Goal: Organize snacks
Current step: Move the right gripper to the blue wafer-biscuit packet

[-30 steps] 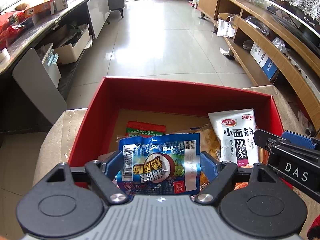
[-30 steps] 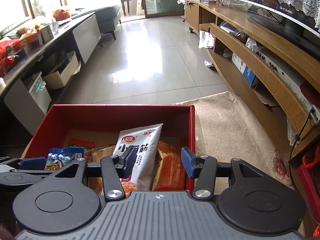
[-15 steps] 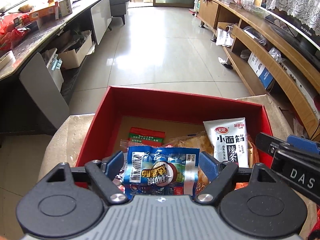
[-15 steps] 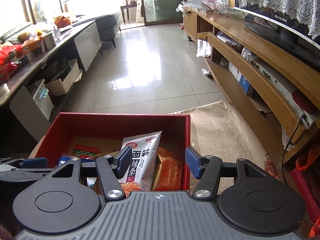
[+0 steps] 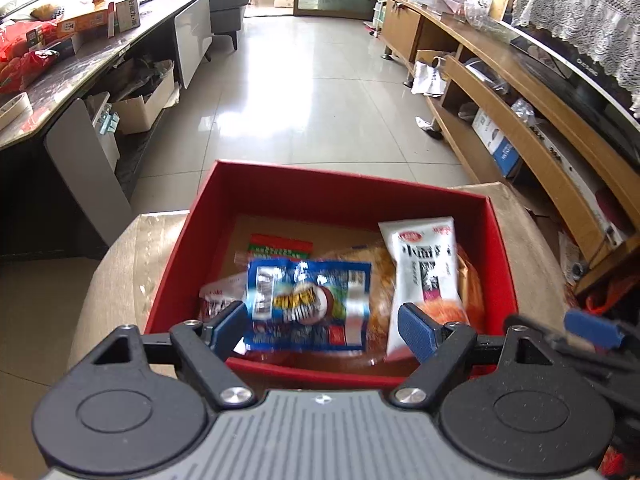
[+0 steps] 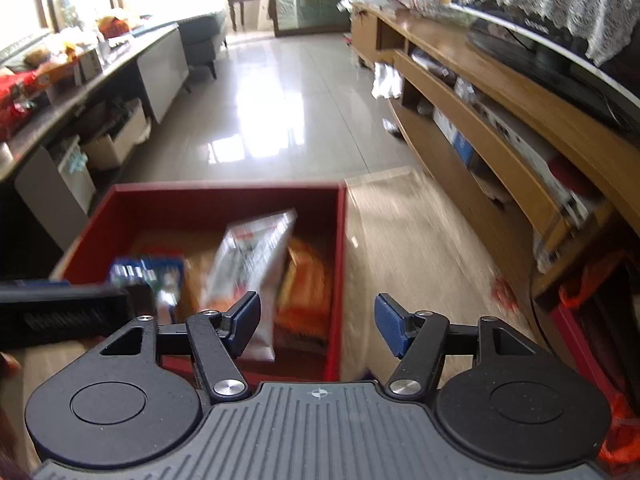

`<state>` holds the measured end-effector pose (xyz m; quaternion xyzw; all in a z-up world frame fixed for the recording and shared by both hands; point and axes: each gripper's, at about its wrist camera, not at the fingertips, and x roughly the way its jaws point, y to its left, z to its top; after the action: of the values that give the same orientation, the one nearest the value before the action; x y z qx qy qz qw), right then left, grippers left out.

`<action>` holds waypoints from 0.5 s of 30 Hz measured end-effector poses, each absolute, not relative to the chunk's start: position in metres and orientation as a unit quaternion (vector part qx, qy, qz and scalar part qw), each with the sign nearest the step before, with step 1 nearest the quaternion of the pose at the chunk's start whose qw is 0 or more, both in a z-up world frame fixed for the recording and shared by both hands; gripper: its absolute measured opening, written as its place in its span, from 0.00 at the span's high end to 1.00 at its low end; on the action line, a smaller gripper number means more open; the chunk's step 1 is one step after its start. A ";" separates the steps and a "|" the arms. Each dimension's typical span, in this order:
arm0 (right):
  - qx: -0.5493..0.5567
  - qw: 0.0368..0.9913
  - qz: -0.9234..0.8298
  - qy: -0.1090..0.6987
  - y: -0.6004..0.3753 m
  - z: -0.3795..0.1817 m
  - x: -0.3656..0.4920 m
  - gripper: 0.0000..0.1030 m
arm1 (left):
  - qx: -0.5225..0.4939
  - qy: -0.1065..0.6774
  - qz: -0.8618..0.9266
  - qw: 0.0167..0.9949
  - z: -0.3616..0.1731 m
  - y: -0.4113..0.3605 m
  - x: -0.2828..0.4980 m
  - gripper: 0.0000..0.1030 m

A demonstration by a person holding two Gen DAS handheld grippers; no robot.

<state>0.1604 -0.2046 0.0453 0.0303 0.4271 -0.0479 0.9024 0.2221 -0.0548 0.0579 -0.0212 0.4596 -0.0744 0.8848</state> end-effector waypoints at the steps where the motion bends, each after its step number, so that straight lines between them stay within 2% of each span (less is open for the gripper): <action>1: 0.028 0.899 -0.051 0.434 -0.206 0.043 0.156 0.32 | -0.021 0.460 -0.077 0.884 0.059 -0.054 0.218 0.24; 7: 0.047 0.879 -0.073 0.468 -0.222 0.028 0.129 0.30 | -0.029 0.466 -0.096 0.879 0.059 -0.050 0.197 0.24; 15: 0.142 0.841 -0.114 0.510 -0.239 -0.003 0.119 0.29 | -0.035 0.492 -0.115 0.862 0.048 -0.053 0.181 0.24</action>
<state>0.1188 -0.2386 -0.0026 0.1423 0.5096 -0.1143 0.8408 0.1807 -0.0531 0.0479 -0.0353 0.4921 -0.1148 0.8622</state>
